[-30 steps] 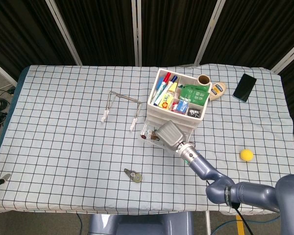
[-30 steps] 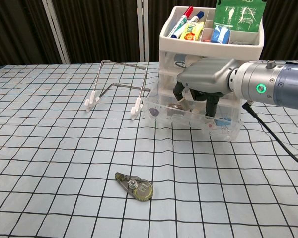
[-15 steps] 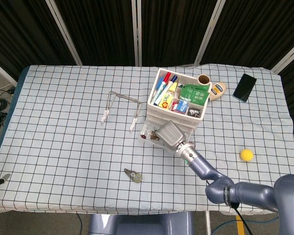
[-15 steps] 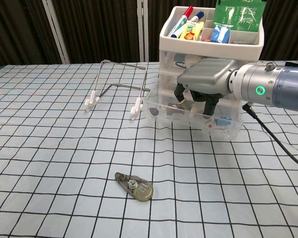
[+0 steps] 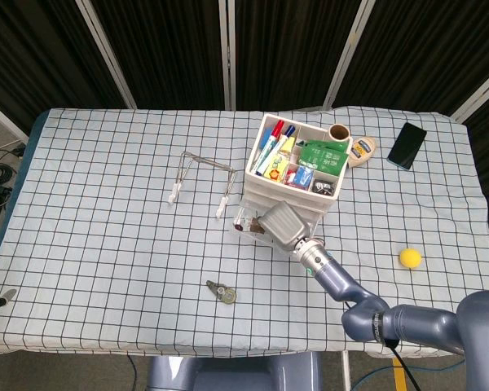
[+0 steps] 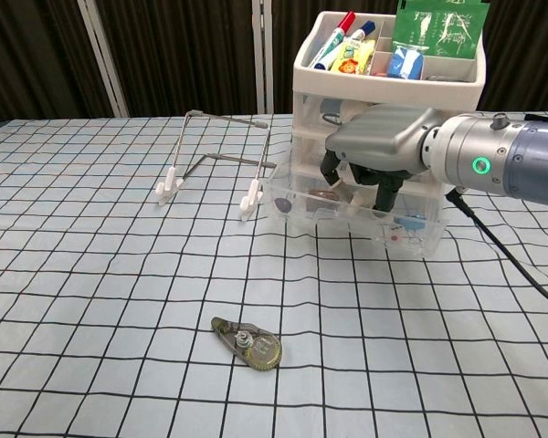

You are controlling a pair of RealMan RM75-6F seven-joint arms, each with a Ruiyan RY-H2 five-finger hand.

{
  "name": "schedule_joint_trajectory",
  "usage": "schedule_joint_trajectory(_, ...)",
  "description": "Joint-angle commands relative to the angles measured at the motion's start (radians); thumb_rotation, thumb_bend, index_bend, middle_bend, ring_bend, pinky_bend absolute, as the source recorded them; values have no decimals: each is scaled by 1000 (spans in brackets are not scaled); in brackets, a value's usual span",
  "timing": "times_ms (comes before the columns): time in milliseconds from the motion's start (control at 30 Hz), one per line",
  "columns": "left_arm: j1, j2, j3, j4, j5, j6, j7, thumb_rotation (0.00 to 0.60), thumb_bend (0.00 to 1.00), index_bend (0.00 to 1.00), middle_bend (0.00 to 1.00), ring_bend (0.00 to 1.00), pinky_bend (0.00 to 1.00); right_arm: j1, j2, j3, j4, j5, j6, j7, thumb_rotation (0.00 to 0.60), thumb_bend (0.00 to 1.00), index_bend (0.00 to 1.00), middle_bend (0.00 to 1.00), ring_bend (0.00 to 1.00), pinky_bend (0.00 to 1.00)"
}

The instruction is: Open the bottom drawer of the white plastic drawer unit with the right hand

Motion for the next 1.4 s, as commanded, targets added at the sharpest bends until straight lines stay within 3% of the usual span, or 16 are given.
schedule_joint_trajectory(33,1,1,0,0,3,3,-2,600,106,0,0,0,0,-1,5,3,-11,3,9,-5,600,219,618,1000,1000,903)
schedule_joint_trajectory(800,10,3,6,-5,25,22,-8,600,106,0,0,0,0,-51,138,27,-196,-30,144,-42,600,227,628,1000,1000,903)
schedule_joint_trajectory(1167,21,4,17,-11,66,52,-4,600,105,0,0,0,0,-181,306,1,-355,-134,309,23,600,228,623,1000,1000,903)
schedule_joint_trajectory(1400,26,-5,30,-20,99,67,28,600,105,0,0,0,0,-294,416,-44,-378,-217,412,107,600,228,619,1000,1000,903)
